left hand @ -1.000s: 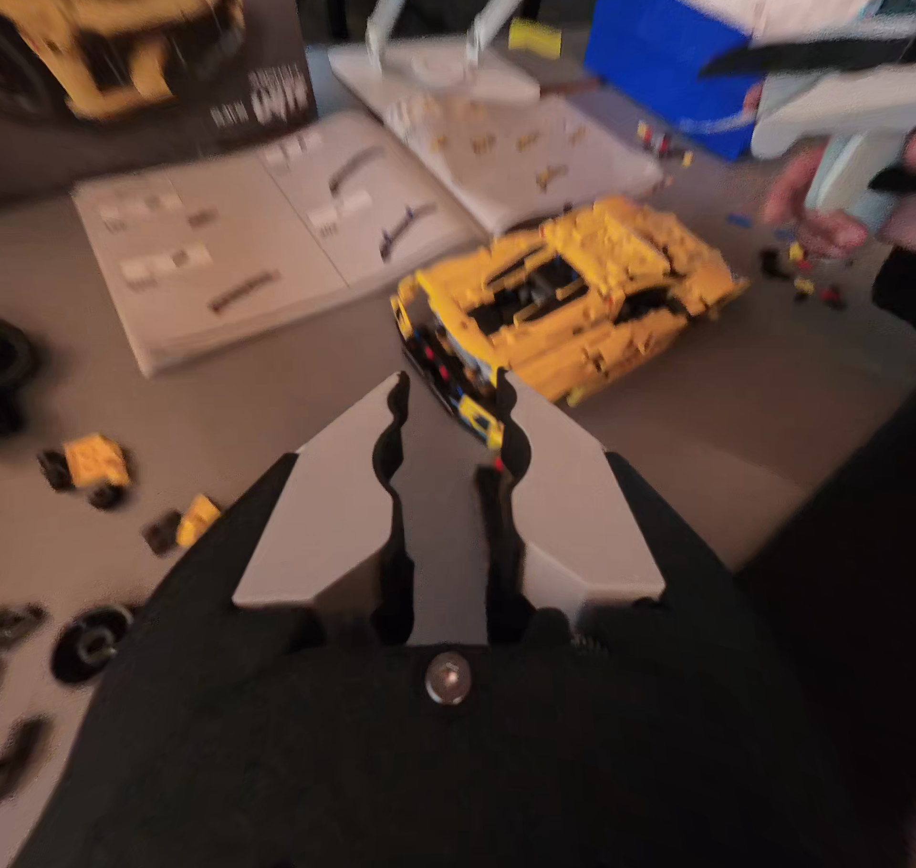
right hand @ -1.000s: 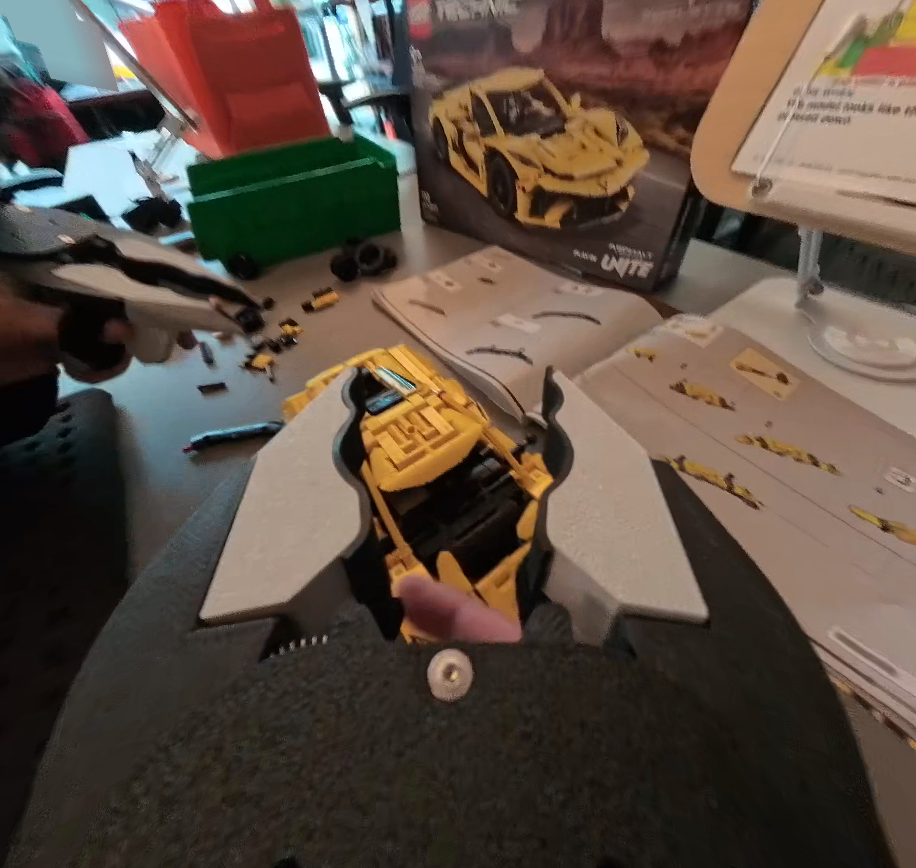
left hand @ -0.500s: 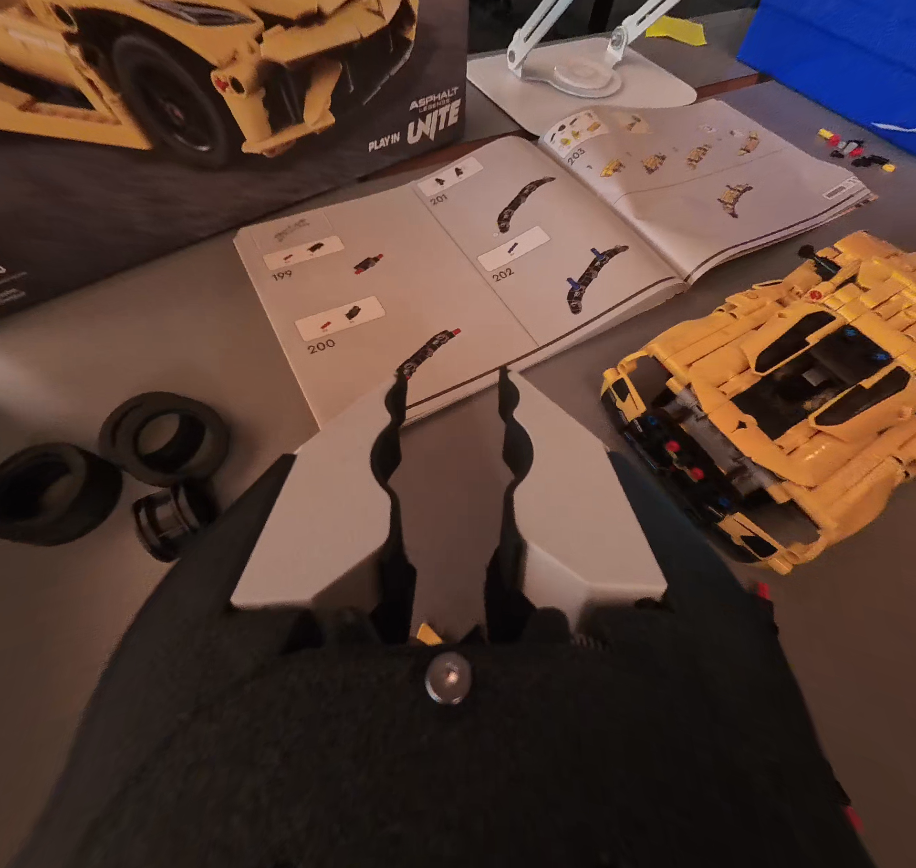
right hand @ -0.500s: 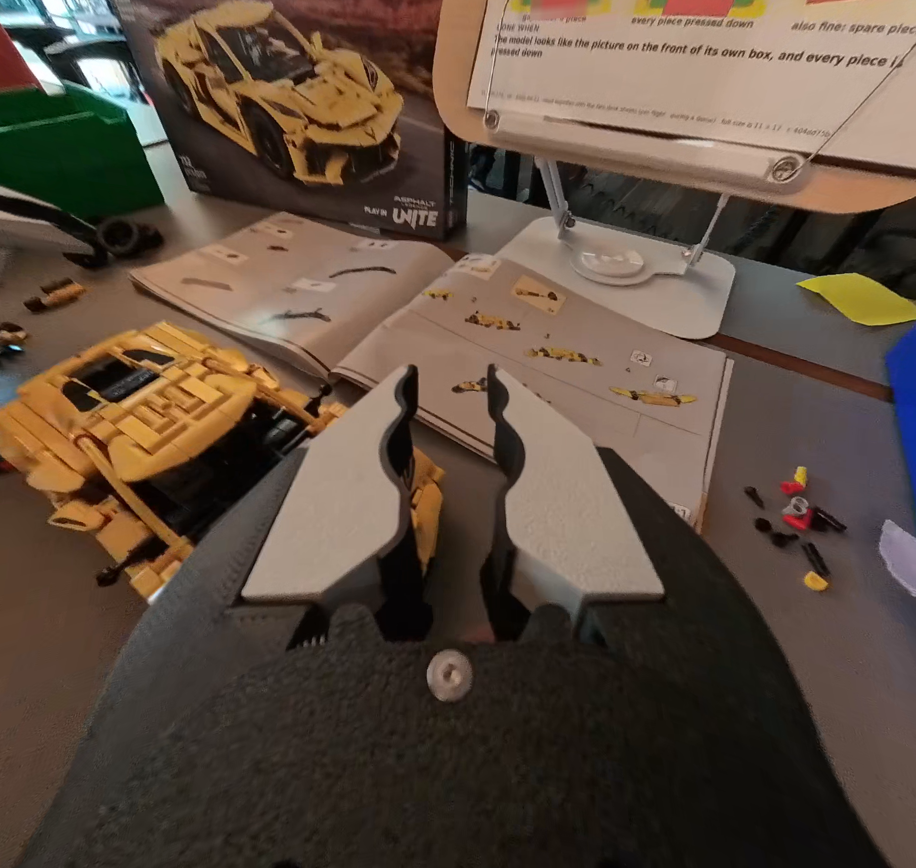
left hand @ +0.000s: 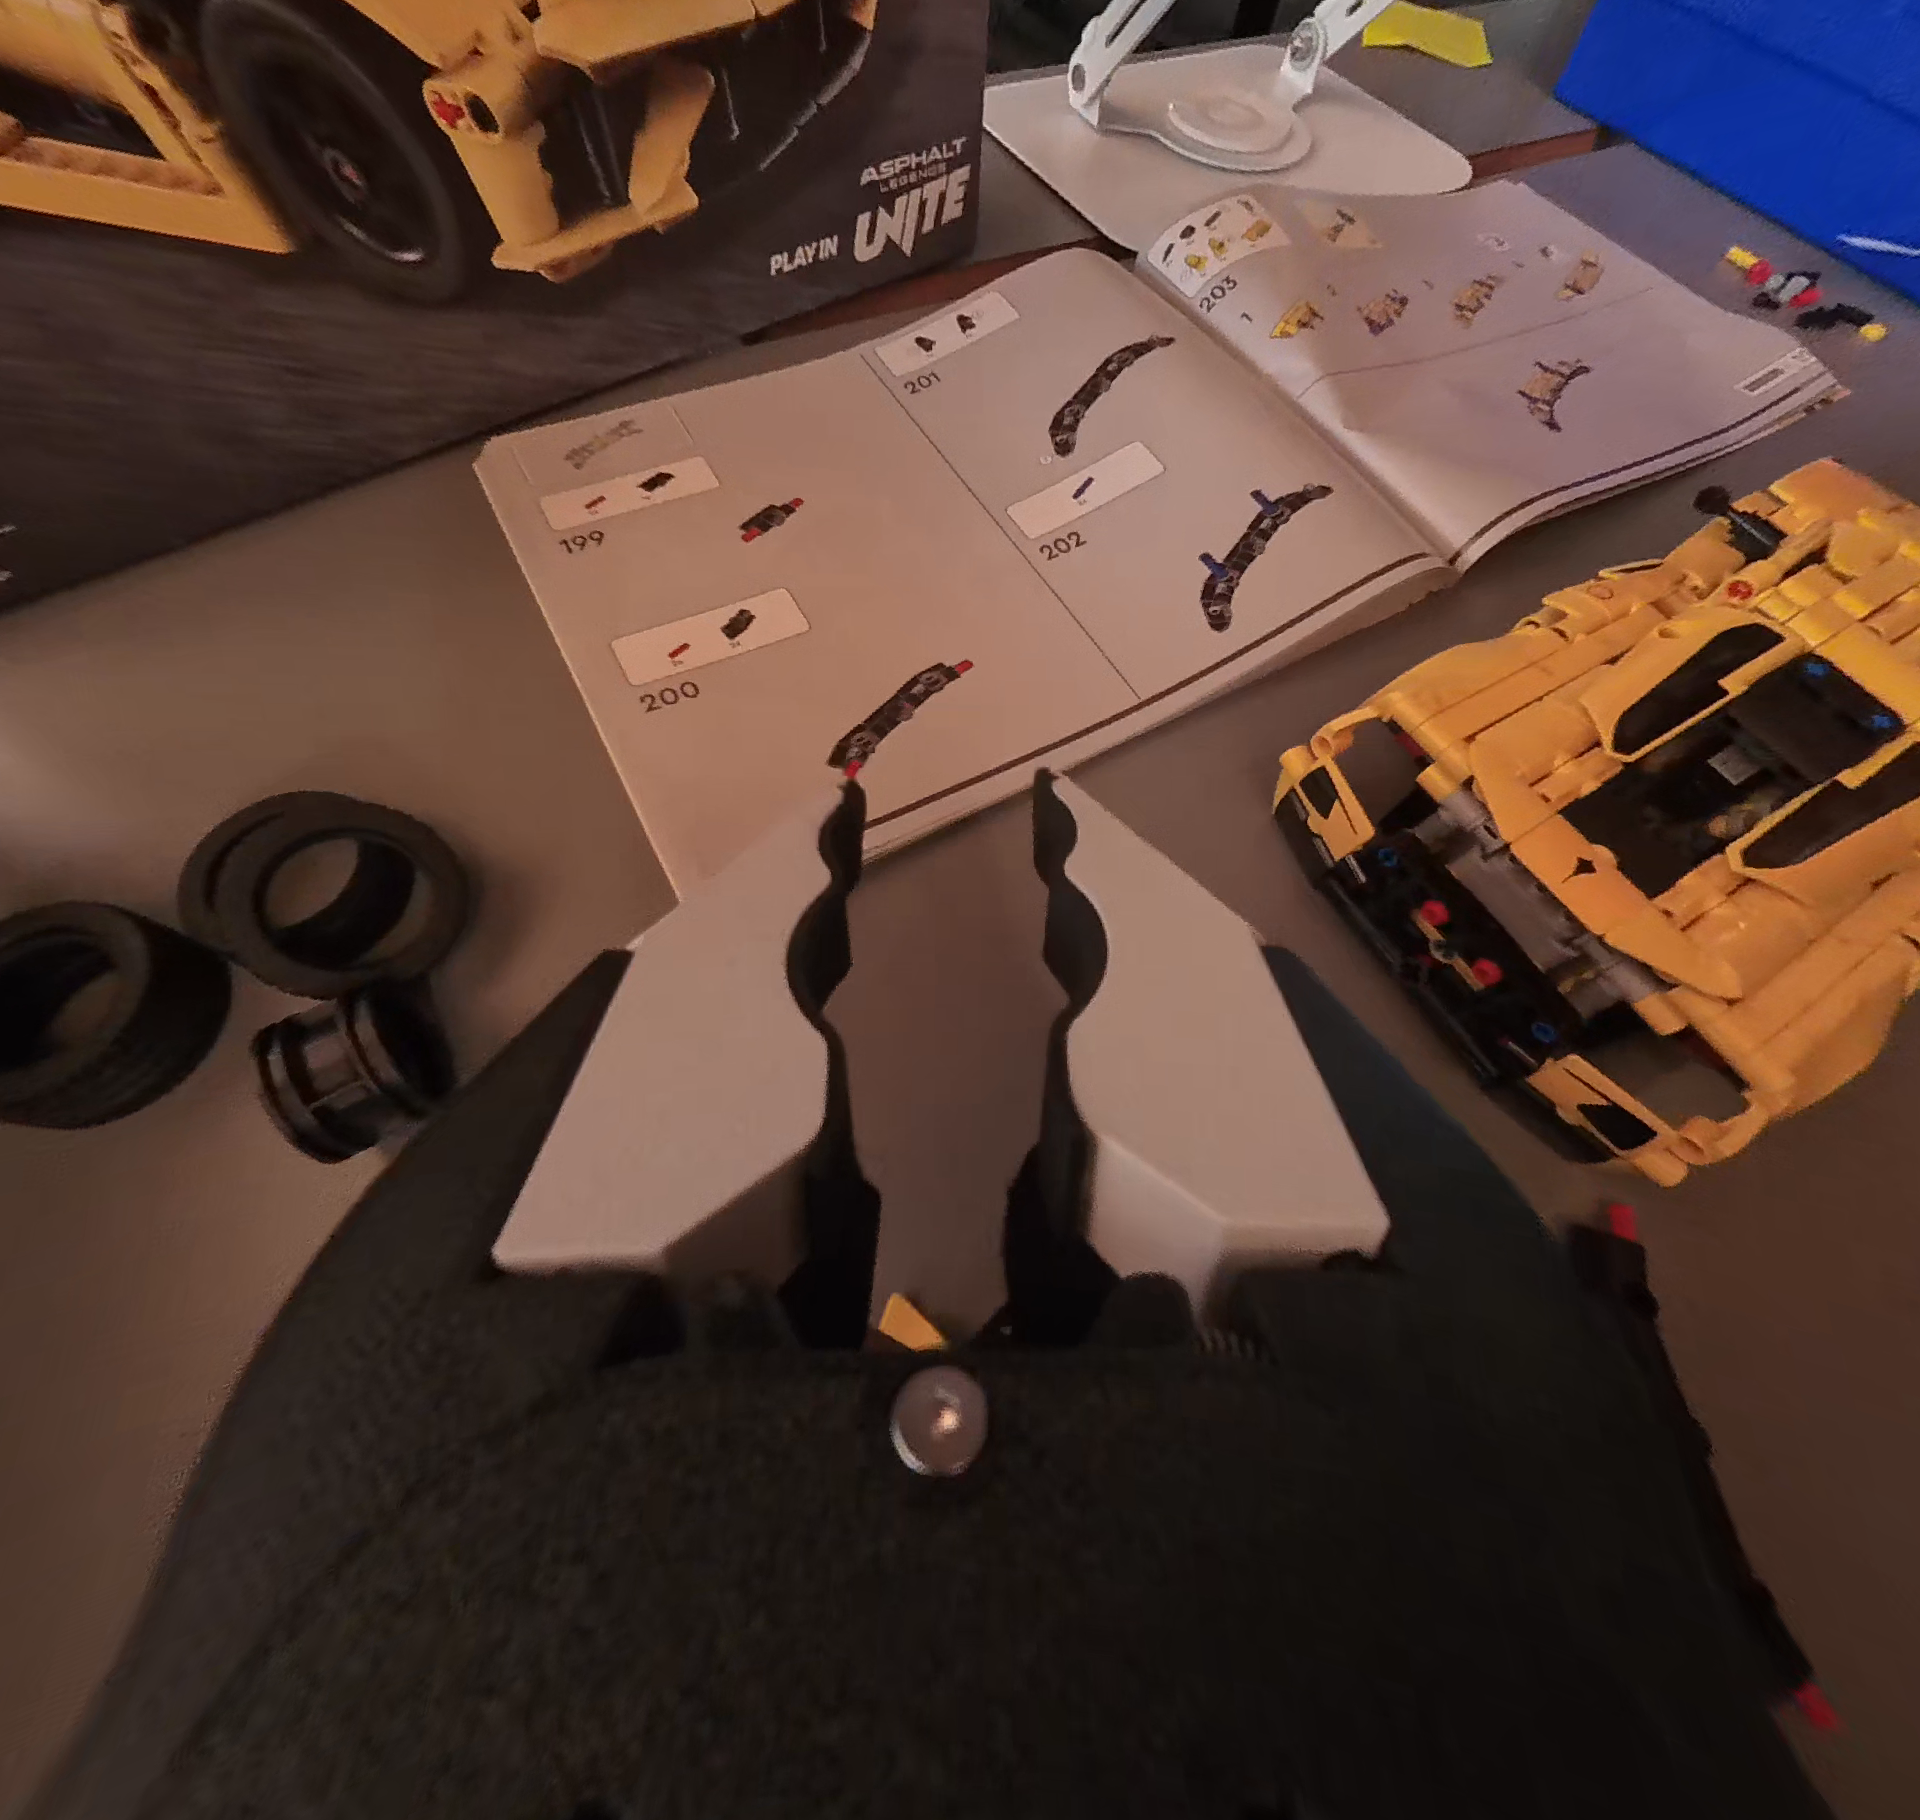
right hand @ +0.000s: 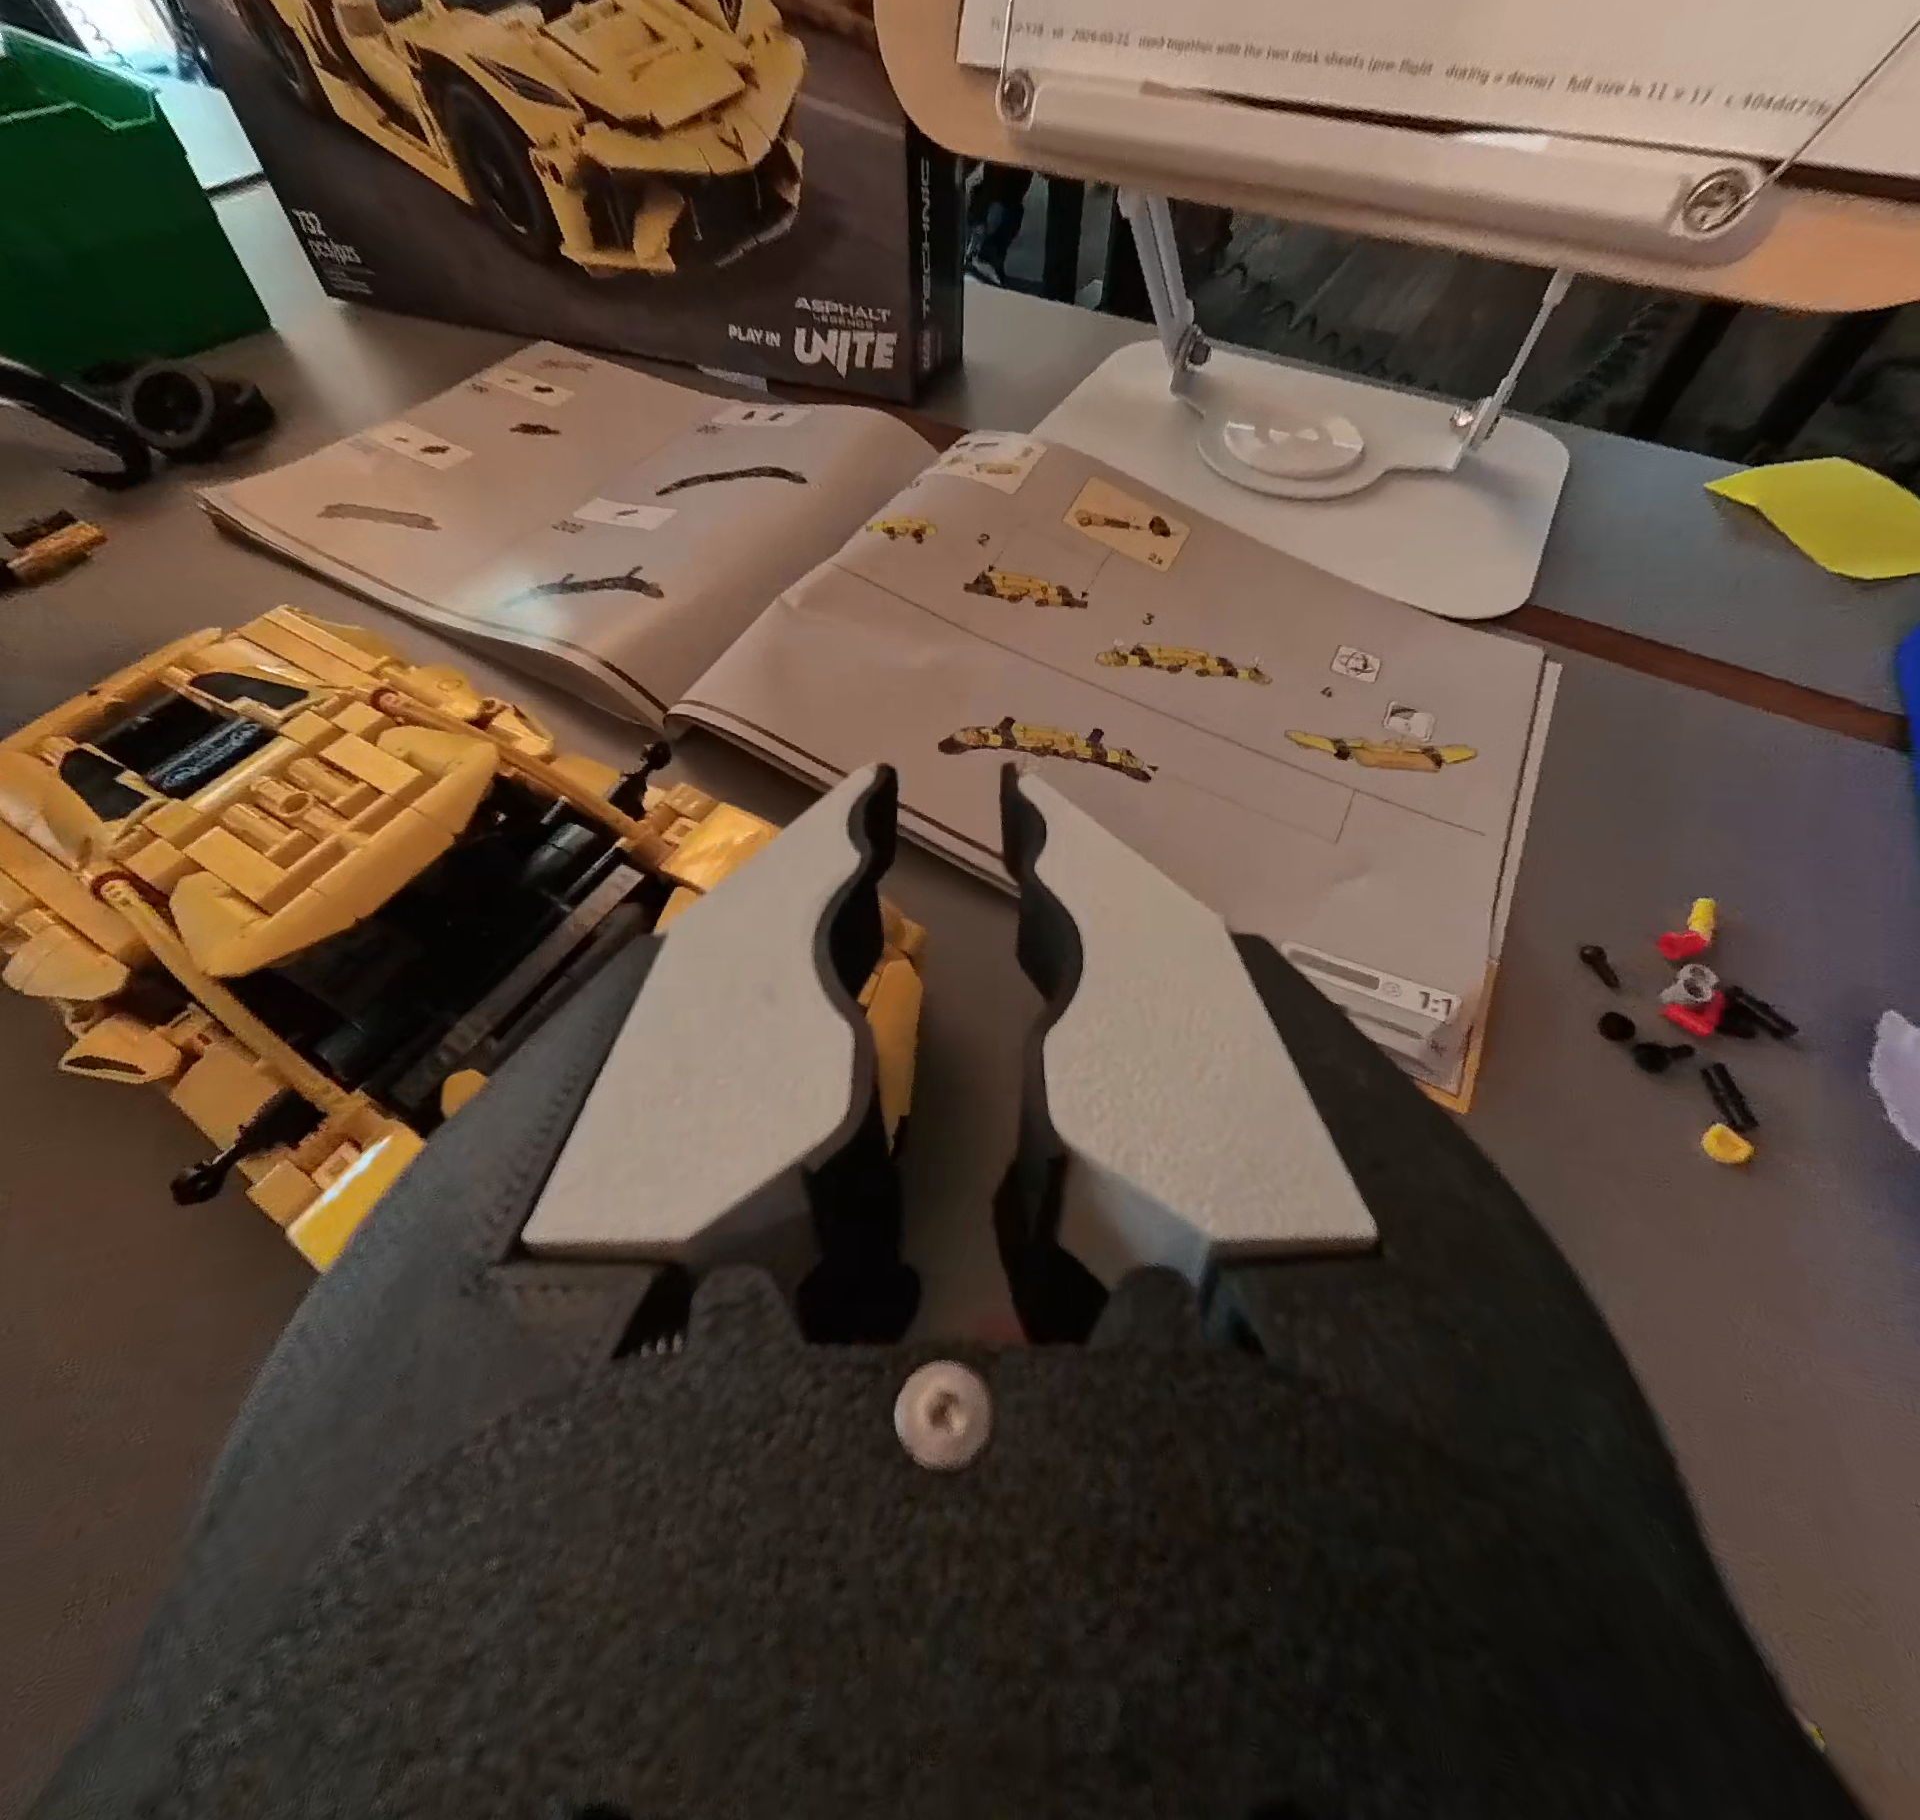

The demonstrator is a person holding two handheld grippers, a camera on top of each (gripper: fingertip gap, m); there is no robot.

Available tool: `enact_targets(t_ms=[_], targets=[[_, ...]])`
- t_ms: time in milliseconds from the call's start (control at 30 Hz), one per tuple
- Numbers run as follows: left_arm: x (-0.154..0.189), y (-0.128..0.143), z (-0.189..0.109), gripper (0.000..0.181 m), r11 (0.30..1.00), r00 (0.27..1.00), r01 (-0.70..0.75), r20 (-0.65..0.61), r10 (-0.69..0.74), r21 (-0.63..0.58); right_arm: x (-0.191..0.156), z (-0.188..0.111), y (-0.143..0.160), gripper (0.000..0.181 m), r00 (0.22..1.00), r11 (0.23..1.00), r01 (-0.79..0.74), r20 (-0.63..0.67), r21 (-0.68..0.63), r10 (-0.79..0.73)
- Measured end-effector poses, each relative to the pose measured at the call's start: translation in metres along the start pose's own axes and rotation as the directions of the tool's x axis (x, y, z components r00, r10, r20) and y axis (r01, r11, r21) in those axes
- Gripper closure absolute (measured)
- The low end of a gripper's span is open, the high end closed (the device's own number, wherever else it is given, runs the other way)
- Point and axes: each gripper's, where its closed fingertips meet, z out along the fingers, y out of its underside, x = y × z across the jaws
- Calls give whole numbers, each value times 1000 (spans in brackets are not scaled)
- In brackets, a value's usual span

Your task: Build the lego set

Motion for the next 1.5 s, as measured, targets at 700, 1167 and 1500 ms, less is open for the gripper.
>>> enact_targets(t_ms=[700, 1167, 1500], targets=[[22, 1, 1, 152, 1000, 992, 8, -123, -7, 12, 0, 8, 12, 168, 1000, 999, -22, 13, -35, 23], [17, 4, 3, 153, 1000, 995, 9, -101, -8, 3, -2, 7, 11, 171, 1000, 999, -12, 19, -30, 12], [-30, -20, -39, 152, 987, 989, 142, -56, -139, 68, 1, 4, 8, 172, 999, 1000, -28, 16, -10, 28]])
